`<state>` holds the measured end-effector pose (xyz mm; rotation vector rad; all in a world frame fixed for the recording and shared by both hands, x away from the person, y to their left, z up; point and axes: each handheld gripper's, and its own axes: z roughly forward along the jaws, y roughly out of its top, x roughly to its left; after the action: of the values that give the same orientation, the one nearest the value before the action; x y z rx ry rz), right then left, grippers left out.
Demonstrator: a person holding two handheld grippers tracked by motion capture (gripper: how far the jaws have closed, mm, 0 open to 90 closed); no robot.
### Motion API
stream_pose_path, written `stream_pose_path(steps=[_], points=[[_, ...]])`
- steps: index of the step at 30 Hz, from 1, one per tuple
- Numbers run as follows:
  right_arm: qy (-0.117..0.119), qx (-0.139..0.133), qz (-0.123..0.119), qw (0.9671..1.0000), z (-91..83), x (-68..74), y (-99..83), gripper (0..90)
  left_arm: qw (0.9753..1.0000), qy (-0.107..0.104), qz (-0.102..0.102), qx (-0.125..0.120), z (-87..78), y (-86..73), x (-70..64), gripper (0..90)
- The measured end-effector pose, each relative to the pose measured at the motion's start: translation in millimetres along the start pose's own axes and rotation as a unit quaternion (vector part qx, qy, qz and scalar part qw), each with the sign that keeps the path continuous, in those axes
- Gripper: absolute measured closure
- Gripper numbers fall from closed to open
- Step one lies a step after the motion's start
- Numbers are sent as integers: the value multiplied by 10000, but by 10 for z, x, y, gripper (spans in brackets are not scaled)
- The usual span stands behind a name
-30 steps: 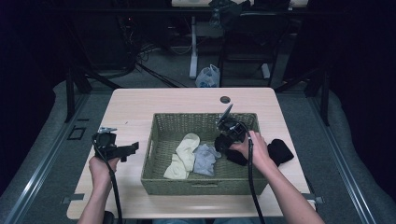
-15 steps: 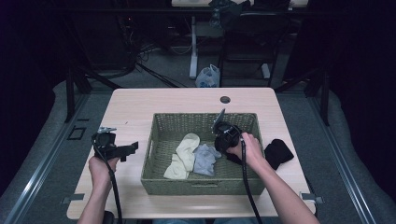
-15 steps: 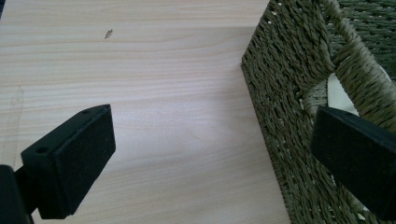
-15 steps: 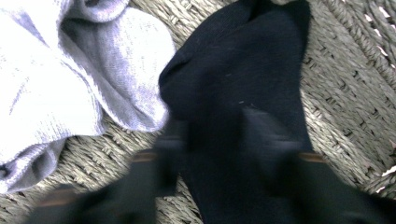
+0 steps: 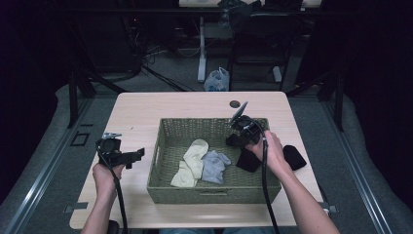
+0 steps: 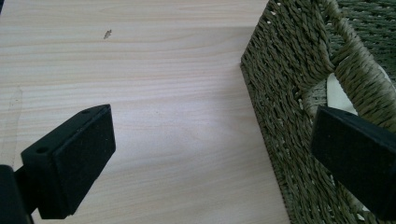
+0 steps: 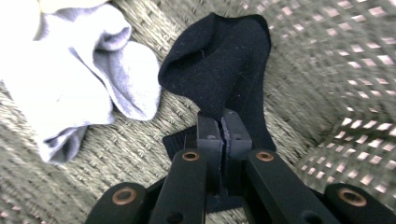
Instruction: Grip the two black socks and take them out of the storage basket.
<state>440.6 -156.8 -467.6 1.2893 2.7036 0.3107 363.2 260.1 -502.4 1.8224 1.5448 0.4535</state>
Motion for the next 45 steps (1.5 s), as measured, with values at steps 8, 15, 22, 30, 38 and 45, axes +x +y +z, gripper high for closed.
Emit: stream_pose_path(steps=[8,15,22,30,38,45], points=[[164,-452,115,9988,-378,-90,-73,890,10000,-8,12,5,-2,3,-10,6],[350,-723,109,9967,-681,-135,-82,890,10000,-3,6,-6,-1,4,-9,6],[381,-938,78,9948,-957,-169,-72,890,10000,-23,1,-12,-3,1,-7,6],[439,-1071,11,9933,-1207,-180,-45,890,10000,-49,-14,-14,-3,0,-6,6],[426,-1243,-12,9913,-1431,-187,-27,890,10000,-48,-9,-7,0,2,-11,6],[348,-1372,-46,9899,-1611,-186,6,890,10000,-53,-6,9,4,2,-12,6]])
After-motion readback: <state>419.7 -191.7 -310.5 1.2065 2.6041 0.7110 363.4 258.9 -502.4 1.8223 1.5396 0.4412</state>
